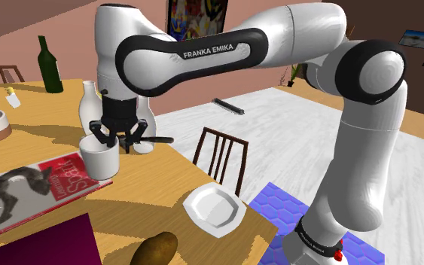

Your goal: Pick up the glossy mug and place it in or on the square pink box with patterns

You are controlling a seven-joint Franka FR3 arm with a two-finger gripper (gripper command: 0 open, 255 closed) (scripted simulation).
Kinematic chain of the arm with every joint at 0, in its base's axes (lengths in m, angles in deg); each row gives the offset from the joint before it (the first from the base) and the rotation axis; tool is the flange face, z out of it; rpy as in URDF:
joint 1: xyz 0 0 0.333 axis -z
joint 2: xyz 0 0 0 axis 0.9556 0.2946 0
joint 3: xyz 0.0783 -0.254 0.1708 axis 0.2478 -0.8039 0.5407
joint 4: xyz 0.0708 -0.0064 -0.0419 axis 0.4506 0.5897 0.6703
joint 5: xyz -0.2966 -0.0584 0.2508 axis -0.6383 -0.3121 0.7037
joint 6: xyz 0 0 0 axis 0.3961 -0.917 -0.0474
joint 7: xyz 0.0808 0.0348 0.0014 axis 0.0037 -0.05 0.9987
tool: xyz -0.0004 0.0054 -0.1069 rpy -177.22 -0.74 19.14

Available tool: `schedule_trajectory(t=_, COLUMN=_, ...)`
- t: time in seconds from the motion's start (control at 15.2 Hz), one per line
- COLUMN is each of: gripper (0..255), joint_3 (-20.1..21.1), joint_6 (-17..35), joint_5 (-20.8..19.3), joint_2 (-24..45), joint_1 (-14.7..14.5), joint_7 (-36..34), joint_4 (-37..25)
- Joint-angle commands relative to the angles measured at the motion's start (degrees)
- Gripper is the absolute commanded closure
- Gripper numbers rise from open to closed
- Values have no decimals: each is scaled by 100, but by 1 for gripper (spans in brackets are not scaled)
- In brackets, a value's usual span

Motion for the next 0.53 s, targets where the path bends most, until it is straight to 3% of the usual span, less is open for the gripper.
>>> schedule_trajectory(t=0.0, gripper=255, joint_3=8, joint_6=-157, joint_5=8, joint_2=-9, joint_1=-11, joint_7=4, joint_4=-152)
schedule_trajectory(t=0.46, gripper=255, joint_3=27, joint_6=-682, joint_5=39, joint_2=-44, joint_1=-33, joint_7=33, joint_4=-647)
